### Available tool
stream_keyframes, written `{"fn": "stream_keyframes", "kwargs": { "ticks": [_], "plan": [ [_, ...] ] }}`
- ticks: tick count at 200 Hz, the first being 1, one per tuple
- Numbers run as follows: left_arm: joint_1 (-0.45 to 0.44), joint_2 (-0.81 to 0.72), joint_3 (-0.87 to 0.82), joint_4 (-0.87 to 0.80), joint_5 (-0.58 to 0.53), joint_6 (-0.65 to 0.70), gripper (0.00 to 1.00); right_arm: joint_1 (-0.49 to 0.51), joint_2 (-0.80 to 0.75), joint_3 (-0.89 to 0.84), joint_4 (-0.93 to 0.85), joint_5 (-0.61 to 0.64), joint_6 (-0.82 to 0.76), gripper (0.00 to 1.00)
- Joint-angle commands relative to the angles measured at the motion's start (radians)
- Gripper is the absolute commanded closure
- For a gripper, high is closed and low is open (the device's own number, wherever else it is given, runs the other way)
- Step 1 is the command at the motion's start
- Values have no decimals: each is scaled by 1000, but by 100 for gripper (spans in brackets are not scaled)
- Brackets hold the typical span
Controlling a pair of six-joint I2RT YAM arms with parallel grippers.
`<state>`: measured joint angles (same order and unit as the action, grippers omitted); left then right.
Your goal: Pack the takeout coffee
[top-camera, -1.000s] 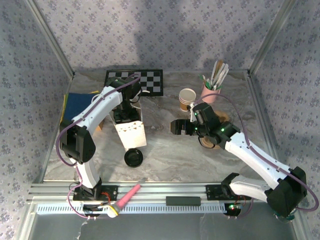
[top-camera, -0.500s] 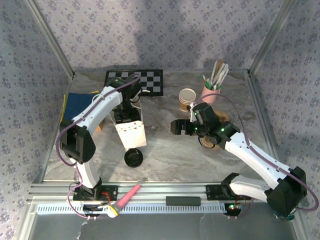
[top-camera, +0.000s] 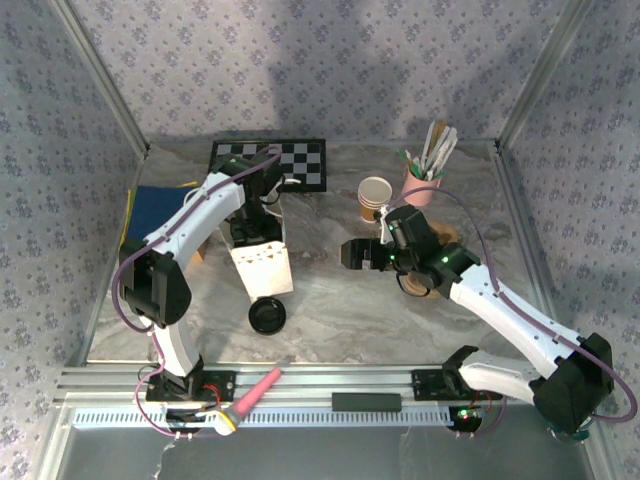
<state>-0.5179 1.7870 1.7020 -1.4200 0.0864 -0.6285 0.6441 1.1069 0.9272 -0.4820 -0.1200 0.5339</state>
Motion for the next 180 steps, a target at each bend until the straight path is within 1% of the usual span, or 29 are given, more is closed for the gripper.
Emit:
{"fn": "stream_keyframes", "kwargs": {
  "ticks": [1, 180],
  "plan": [
    [3, -21, 12, 4, 25, 12, 51, 6, -5, 9, -12, 6, 0, 0],
    [4, -21, 16, 12, 25, 9, 51, 8, -7, 12, -18, 11, -2, 0]
  ]
}}
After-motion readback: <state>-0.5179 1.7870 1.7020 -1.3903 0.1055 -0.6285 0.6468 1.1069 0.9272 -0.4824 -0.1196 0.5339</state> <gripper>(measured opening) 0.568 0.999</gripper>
